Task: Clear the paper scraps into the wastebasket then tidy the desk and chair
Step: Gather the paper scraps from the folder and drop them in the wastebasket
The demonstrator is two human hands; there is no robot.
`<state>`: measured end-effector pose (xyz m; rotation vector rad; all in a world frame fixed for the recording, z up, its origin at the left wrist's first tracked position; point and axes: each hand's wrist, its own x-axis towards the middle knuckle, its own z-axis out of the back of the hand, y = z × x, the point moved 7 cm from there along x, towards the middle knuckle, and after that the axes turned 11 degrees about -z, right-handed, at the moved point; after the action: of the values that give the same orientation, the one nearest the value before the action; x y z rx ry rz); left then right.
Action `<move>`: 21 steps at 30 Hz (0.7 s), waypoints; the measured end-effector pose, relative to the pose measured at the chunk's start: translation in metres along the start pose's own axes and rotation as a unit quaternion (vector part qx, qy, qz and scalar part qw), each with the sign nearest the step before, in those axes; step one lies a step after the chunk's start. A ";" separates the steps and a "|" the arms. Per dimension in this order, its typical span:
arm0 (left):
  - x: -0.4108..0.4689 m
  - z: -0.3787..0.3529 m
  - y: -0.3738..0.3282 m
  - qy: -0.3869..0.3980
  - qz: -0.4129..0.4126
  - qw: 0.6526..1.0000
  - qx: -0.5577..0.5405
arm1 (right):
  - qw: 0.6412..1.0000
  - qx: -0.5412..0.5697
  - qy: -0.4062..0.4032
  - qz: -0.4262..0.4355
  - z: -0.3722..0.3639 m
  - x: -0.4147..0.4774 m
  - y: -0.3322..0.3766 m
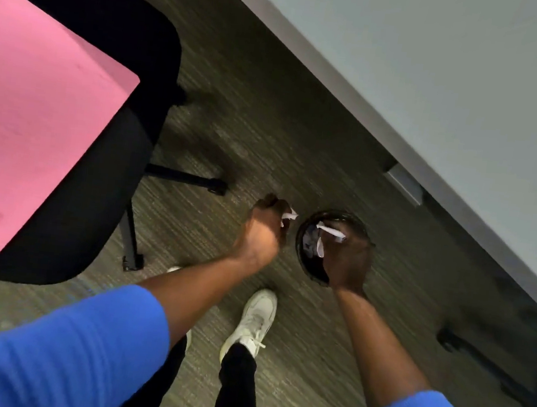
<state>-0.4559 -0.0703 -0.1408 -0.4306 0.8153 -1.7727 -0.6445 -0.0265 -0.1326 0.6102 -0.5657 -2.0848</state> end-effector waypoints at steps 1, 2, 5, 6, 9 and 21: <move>0.001 -0.013 -0.002 0.000 0.022 1.000 -0.009 | 1.000 0.007 -0.003 -0.004 0.003 0.002 -0.013; 0.002 -0.025 -0.004 0.002 0.042 0.999 -0.016 | 1.000 0.012 -0.009 -0.006 0.006 0.003 -0.024; 0.003 -0.066 -0.014 0.025 0.074 0.996 -0.049 | 0.999 0.022 -0.013 -0.030 0.009 0.007 -0.056; 0.003 -0.078 -0.018 0.031 0.084 0.994 -0.059 | 0.998 0.017 -0.012 -0.052 0.009 0.009 -0.066; 0.001 -0.108 -0.023 0.033 0.107 0.989 -0.096 | 0.997 0.009 -0.016 -0.071 0.009 0.013 -0.089; 0.010 -0.179 -0.023 0.106 0.151 0.971 -0.152 | 0.993 -0.015 0.005 -0.117 0.001 0.035 -0.145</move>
<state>-0.5900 -0.0185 -0.2504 -0.2988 1.2457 -1.4290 -0.7517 0.0203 -0.2249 0.6974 -0.4741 -2.3031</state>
